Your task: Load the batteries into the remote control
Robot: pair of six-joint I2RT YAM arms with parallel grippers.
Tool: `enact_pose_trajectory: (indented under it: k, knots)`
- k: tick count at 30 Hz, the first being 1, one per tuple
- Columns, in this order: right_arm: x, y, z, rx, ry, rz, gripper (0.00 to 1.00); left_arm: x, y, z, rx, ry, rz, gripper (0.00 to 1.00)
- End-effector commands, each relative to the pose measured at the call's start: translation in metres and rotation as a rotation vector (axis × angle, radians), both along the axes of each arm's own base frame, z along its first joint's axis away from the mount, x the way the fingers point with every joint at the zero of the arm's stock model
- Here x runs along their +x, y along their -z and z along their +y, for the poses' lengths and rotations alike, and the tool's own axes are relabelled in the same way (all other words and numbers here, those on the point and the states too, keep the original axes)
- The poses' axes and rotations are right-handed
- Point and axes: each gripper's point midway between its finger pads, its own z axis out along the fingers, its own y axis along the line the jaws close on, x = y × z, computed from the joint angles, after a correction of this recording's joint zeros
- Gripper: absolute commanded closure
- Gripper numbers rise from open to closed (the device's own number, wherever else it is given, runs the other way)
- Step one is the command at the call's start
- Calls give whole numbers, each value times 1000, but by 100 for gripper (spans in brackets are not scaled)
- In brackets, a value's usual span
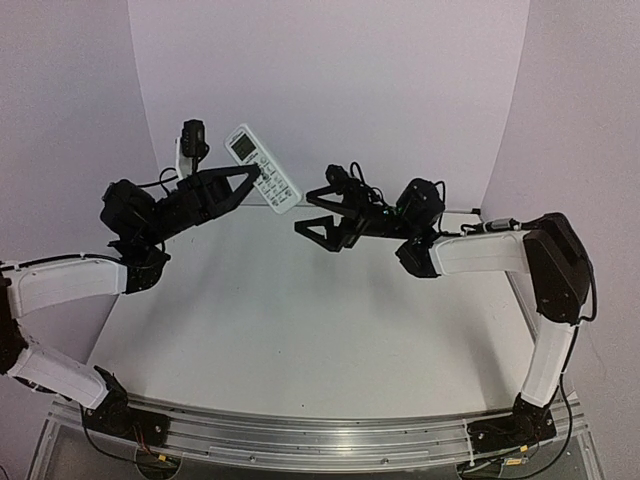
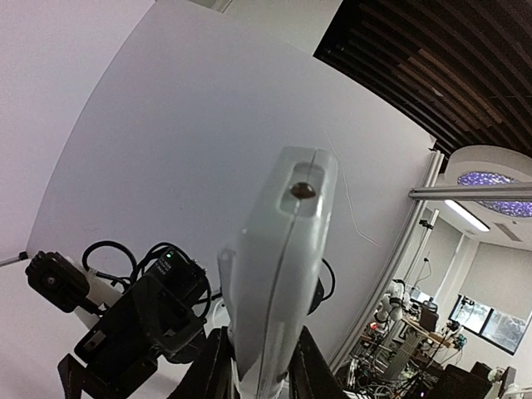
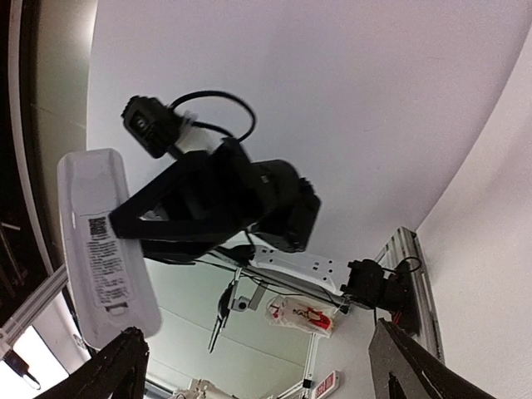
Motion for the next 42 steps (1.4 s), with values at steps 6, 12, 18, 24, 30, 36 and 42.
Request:
enact_pose_trajectory:
  k: [6,12,18,24,30,36,42]
  knots:
    - [61,23,-69,-64,371,8,8,47,60,4,315,-270,345,100]
    - [71,93,-131,-547,688,-120,7,56,163,-8,612,-235,573,100]
    - [62,115,-198,-902,887,-249,5,48,249,-31,814,-52,728,100]
    - [52,141,-214,-1023,866,-272,4,44,299,-52,907,77,803,100]
    - [48,147,-218,-1060,846,-314,3,55,338,-63,983,66,851,100]
    - [47,154,-223,-1084,851,-322,2,59,370,-66,1047,71,888,100]
    - [48,154,-228,-1103,874,-337,2,62,390,-61,1133,59,904,97]
